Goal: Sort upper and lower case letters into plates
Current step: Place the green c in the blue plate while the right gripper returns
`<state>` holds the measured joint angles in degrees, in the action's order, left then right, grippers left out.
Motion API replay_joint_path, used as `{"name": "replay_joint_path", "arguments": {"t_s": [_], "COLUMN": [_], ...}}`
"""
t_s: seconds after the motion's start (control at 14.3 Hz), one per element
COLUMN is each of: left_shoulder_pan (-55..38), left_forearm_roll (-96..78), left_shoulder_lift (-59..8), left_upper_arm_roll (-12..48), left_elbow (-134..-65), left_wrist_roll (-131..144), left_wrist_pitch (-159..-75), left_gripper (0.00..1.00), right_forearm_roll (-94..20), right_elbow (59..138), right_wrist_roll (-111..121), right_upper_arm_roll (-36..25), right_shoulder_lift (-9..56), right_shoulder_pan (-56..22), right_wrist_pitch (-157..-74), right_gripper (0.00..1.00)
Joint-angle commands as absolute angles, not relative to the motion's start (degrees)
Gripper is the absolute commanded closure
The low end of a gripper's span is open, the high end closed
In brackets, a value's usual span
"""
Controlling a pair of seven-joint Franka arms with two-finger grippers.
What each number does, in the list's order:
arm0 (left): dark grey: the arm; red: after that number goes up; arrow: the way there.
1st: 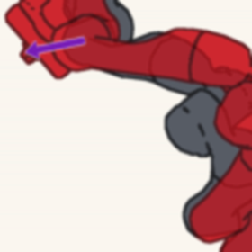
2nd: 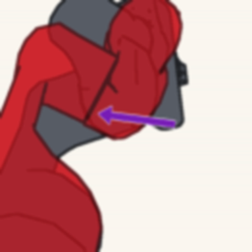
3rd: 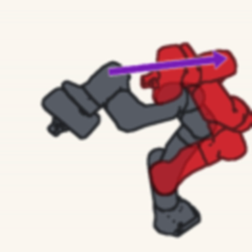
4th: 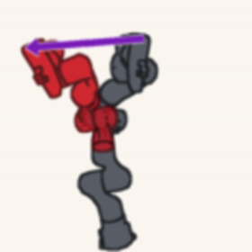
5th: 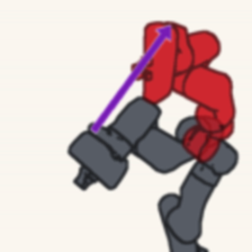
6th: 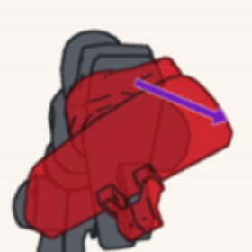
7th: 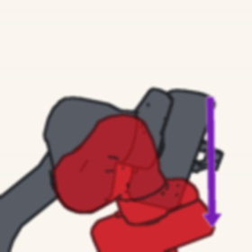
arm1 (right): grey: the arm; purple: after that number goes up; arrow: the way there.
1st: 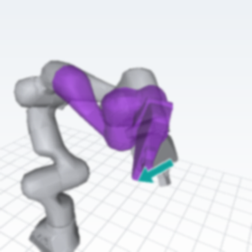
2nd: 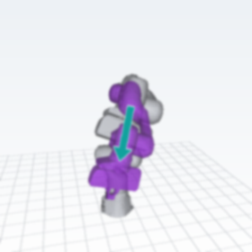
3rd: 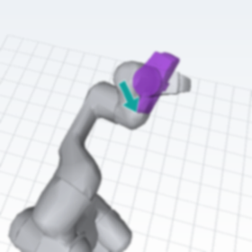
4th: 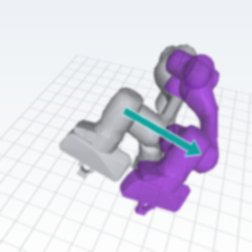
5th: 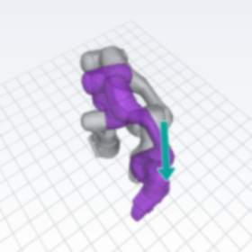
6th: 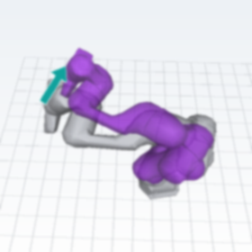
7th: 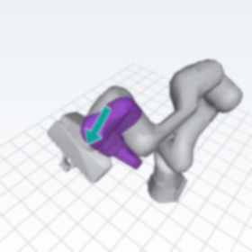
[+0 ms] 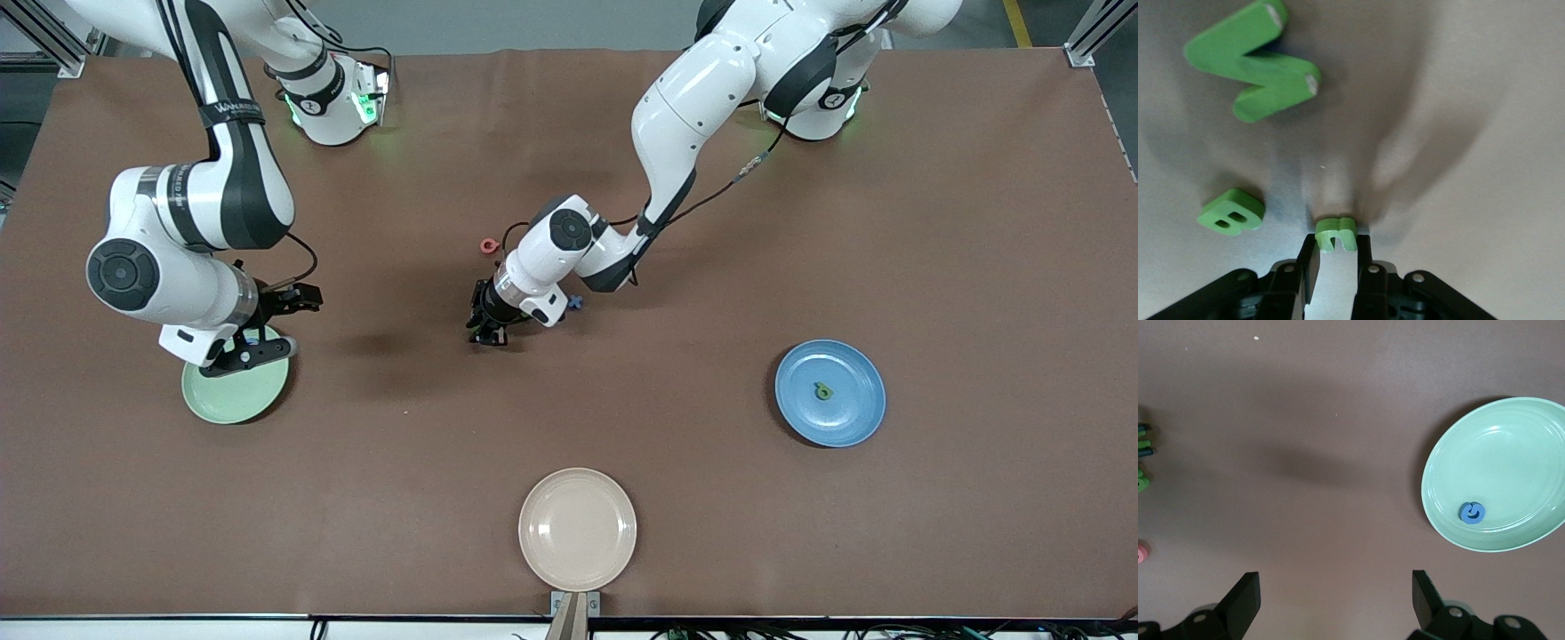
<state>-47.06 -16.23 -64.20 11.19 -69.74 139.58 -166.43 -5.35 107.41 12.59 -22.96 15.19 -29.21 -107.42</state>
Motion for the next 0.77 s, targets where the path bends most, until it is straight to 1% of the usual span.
{"name": "replay_joint_path", "arguments": {"t_s": [0.0, 0.21, 0.35, 0.49, 0.63, 0.7], "left_shoulder_pan": [-47.5, -47.0, -45.1, -41.2, -37.7, -35.8], "left_forearm_roll": [-16.1, -14.4, -13.1, -9.0, -8.0, -8.0], "left_shoulder_lift": [-61.4, -57.2, -54.0, -52.1, -50.1, -48.4], "left_upper_arm_roll": [9.8, 6.9, 4.7, 4.6, 4.8, 4.8], "left_elbow": [-69.4, -69.4, -69.4, -69.4, -69.9, -70.2], "left_wrist_roll": [139.5, 139.2, 138.4, 134.9, 124.9, 118.5], "left_wrist_pitch": [-166.2, -159.8, -155.8, -150.0, -143.9, -139.5], "left_gripper": [1.0, 1.0, 1.0, 1.0, 1.0, 1.0], "right_forearm_roll": [-5.2, -5.2, -4.8, -4.8, -5.3, -5.4], "right_elbow": [108.5, 108.5, 109.3, 110.4, 112.0, 113.5], "right_wrist_roll": [11.5, 10.6, 3.4, -4.4, -9.4, -12.7], "right_upper_arm_roll": [-23.1, -23.0, -23.1, -22.9, -22.9, -22.9], "right_shoulder_lift": [14.2, 13.7, 13.4, 13.4, 13.4, 13.6], "right_shoulder_pan": [-29.6, -30.5, -34.9, -39.2, -44.2, -46.6], "right_wrist_pitch": [-107.6, -107.2, -107.2, -108.0, -110.7, -113.3], "right_gripper": [0.0, 0.0, 0.0, 0.0, 0.0, 0.0]}}
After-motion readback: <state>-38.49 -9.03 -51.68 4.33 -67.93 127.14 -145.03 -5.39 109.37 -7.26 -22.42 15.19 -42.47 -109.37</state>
